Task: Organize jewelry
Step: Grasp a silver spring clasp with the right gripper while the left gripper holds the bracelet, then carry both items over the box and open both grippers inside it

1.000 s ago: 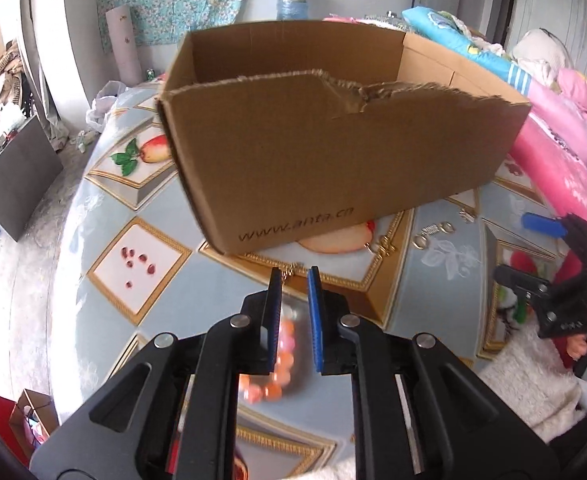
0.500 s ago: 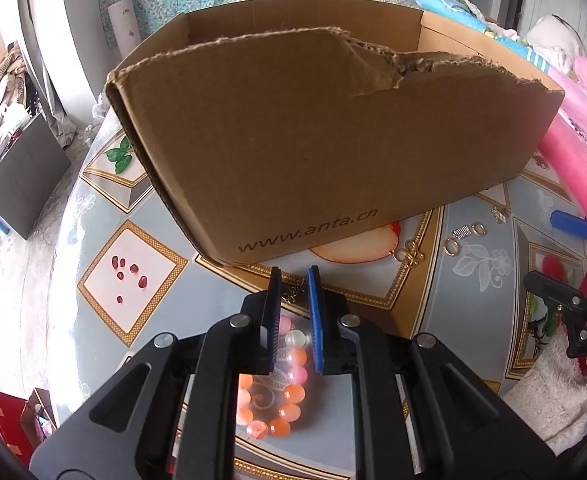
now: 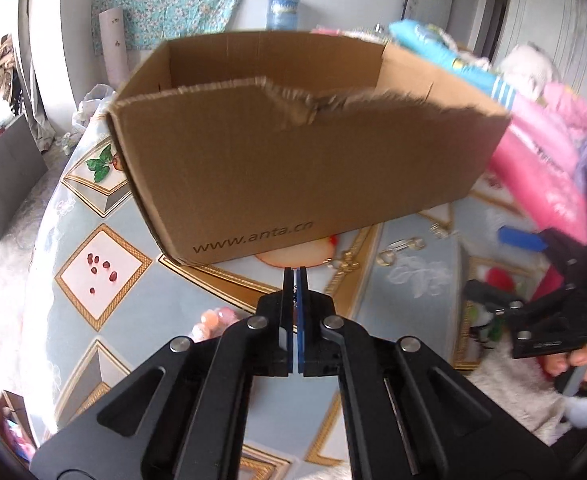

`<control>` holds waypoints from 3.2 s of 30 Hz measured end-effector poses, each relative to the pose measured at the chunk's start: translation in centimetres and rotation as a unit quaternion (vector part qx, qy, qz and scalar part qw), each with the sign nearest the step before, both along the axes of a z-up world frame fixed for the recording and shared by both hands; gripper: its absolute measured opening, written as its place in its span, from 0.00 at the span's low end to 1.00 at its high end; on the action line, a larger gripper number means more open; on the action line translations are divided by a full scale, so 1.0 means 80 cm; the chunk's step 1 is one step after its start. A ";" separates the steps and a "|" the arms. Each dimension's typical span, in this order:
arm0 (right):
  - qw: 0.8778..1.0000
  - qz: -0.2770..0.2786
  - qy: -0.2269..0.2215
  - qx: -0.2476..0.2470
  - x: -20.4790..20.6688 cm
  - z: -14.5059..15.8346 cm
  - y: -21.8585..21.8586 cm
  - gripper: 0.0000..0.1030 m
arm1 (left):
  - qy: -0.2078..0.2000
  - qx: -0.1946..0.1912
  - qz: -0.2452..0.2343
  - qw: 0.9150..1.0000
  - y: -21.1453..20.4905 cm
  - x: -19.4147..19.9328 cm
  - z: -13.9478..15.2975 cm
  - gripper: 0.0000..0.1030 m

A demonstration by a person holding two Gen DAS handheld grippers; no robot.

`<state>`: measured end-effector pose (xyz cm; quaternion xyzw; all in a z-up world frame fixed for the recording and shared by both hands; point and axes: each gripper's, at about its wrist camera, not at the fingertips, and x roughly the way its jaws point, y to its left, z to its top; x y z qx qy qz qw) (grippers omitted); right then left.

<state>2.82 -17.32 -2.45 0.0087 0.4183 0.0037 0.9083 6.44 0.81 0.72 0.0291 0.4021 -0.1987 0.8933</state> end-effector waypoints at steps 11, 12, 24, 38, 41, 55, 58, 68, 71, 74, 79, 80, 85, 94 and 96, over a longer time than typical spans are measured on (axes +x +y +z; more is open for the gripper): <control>1.000 0.013 0.002 0.001 -0.003 0.000 -0.002 0.94 | 0.011 -0.080 0.001 0.997 0.016 -0.009 0.003 0.00; 1.000 0.015 0.005 0.001 -0.003 0.000 -0.003 0.94 | 0.010 -0.078 -0.002 0.997 0.014 -0.010 0.003 0.00; 0.997 0.071 -0.014 0.023 0.003 0.026 0.010 0.53 | 0.001 -0.064 -0.022 0.998 -0.009 -0.015 -0.007 0.00; 0.992 0.125 0.004 -0.005 0.055 0.018 0.019 0.14 | 0.013 -0.065 -0.021 0.998 -0.012 -0.008 -0.019 0.00; 0.991 0.135 0.011 -0.014 0.063 0.014 0.022 0.13 | 0.014 -0.064 -0.021 0.998 -0.014 -0.006 -0.020 0.00; 0.992 0.119 0.001 0.045 0.075 0.032 -0.002 0.04 | 0.014 -0.062 -0.020 0.998 -0.015 -0.002 -0.023 0.00; 0.990 0.102 -0.007 0.096 0.072 0.040 -0.022 0.04 | 0.013 -0.064 -0.019 0.998 -0.014 -0.003 -0.024 0.00; 0.989 0.091 0.000 0.115 0.056 0.038 -0.034 0.06 | 0.010 -0.064 -0.020 0.998 -0.012 -0.009 -0.024 0.00; 0.992 0.098 0.012 0.078 0.056 0.033 -0.026 0.30 | 0.011 -0.064 -0.019 0.998 -0.012 -0.008 -0.024 0.00; 0.993 0.112 0.007 0.039 0.062 0.030 -0.007 0.34 | 0.012 -0.064 -0.019 0.998 -0.012 -0.008 -0.024 0.00; 0.991 0.130 0.023 0.003 0.081 0.020 0.010 0.26 | 0.014 -0.066 -0.017 0.998 -0.011 -0.006 -0.025 0.00; 0.991 0.133 0.028 0.000 0.084 0.019 0.012 0.22 | 0.014 -0.066 -0.017 0.998 -0.011 -0.006 -0.025 0.00; 0.988 0.149 0.047 -0.007 0.094 0.012 0.016 0.07 | 0.017 -0.067 -0.015 0.997 -0.011 -0.004 -0.027 0.00; 0.990 0.120 0.021 0.069 0.083 0.056 -0.025 0.03 | 0.015 -0.068 -0.013 0.997 -0.011 -0.003 -0.028 0.00; 0.989 0.111 0.014 0.097 0.076 0.065 -0.038 0.03 | 0.015 -0.068 -0.014 0.997 -0.011 -0.003 -0.028 0.00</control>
